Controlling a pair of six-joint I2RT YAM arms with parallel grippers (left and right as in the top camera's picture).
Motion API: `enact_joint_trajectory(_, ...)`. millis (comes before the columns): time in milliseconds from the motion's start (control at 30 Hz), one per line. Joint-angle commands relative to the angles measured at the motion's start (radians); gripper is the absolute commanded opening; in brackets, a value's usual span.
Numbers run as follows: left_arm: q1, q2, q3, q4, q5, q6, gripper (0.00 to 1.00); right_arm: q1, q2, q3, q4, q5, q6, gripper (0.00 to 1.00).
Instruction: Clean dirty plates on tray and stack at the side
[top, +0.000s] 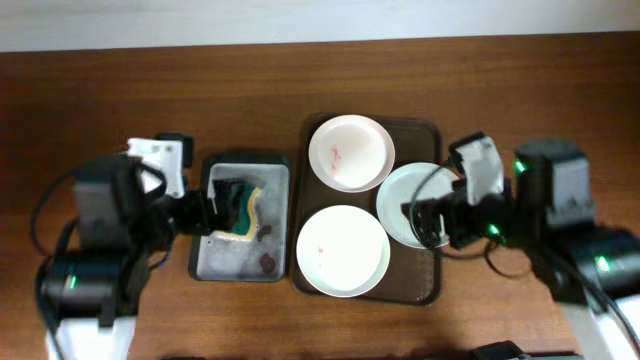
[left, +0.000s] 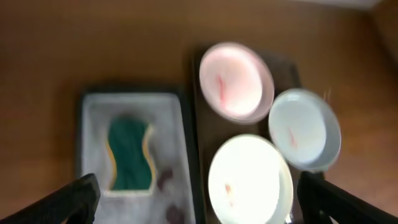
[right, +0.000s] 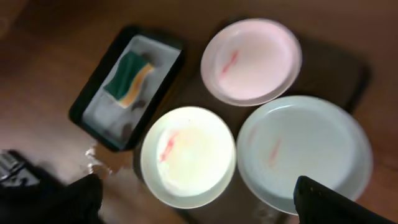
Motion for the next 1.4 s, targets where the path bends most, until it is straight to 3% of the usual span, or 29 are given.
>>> enact_joint_trajectory(0, 0.005, 0.143, 0.014, -0.082, 0.032, 0.01, 1.0, 0.001, 0.116, 0.029, -0.033, -0.178, 0.027, 0.99)
enact_joint_trajectory(200, -0.055, 0.474, 0.009, -0.142, -0.15, 0.01, 0.74, 0.001, 0.139, 0.029, -0.047, -0.206, 0.027, 0.99)
enact_joint_trajectory(367, -0.13, 0.754, 0.009, -0.052, -0.281, -0.037, 0.69, 0.001, 0.136, 0.029, -0.071, -0.352, 0.042, 0.99)
enact_joint_trajectory(400, -0.128, 0.808, 0.009, -0.026, -0.299, -0.062, 0.54, 0.001, 0.136, 0.029, -0.077, -0.351, 0.042, 0.99)
enact_joint_trajectory(433, -0.126, 0.845, 0.009, -0.008, -0.328, -0.105, 0.5, 0.001, 0.136, 0.029, -0.081, -0.352, 0.042, 0.99)
enact_joint_trajectory(500, -0.126, 0.916, 0.009, 0.048, -0.319, -0.124, 0.29, 0.001, 0.136, 0.029, -0.092, -0.351, 0.042, 0.99)
enact_joint_trajectory(567, -0.126, 0.949, 0.009, 0.072, -0.247, -0.123, 0.0, 0.001, 0.136, 0.029, -0.092, -0.351, 0.042, 0.99)
enact_joint_trajectory(633, -0.126, 0.941, 0.025, 0.049, -0.18, -0.122, 0.0, 0.001, 0.136, 0.029, -0.092, -0.351, 0.042, 0.99)
enact_joint_trajectory(733, -0.126, 0.91, 0.159, -0.102, -0.145, -0.122, 0.03, 0.001, 0.136, 0.029, -0.092, -0.351, 0.042, 0.99)
enact_joint_trajectory(767, -0.126, 0.901, 0.199, -0.152, -0.15, -0.122, 0.22, 0.001, 0.136, 0.029, -0.092, -0.351, 0.042, 0.99)
enact_joint_trajectory(833, -0.126, 0.877, 0.265, -0.218, -0.239, -0.122, 0.48, 0.001, 0.136, 0.029, -0.092, -0.351, 0.042, 0.99)
enact_joint_trajectory(933, -0.126, 0.873, 0.254, -0.171, -0.365, -0.122, 0.67, 0.001, 0.136, 0.029, -0.092, -0.35, 0.042, 0.99)
enact_joint_trajectory(1000, -0.126, 0.873, 0.205, -0.098, -0.367, -0.123, 0.66, 0.001, 0.136, 0.029, -0.092, -0.348, 0.042, 0.99)
enact_joint_trajectory(1067, -0.126, 0.873, 0.125, 0.001, -0.346, -0.124, 0.59, 0.001, 0.136, 0.029, -0.092, -0.348, 0.042, 0.99)
enact_joint_trajectory(1100, -0.126, 0.873, 0.068, 0.069, -0.306, -0.123, 0.46, 0.001, 0.136, 0.029, -0.092, -0.347, 0.042, 0.99)
enact_joint_trajectory(1167, -0.126, 0.873, -0.003, 0.15, -0.253, -0.123, 0.06, 0.001, 0.136, 0.029, -0.092, -0.347, 0.042, 0.99)
enact_joint_trajectory(1200, -0.126, 0.873, -0.021, 0.158, -0.25, -0.123, 0.0, 0.001, 0.136, 0.029, -0.092, -0.346, 0.042, 0.99)
enact_joint_trajectory(1367, -0.126, 0.866, 0.098, 0.036, -0.25, -0.114, 0.0, 0.001, 0.145, 0.029, -0.072, -0.019, 0.051, 0.99)
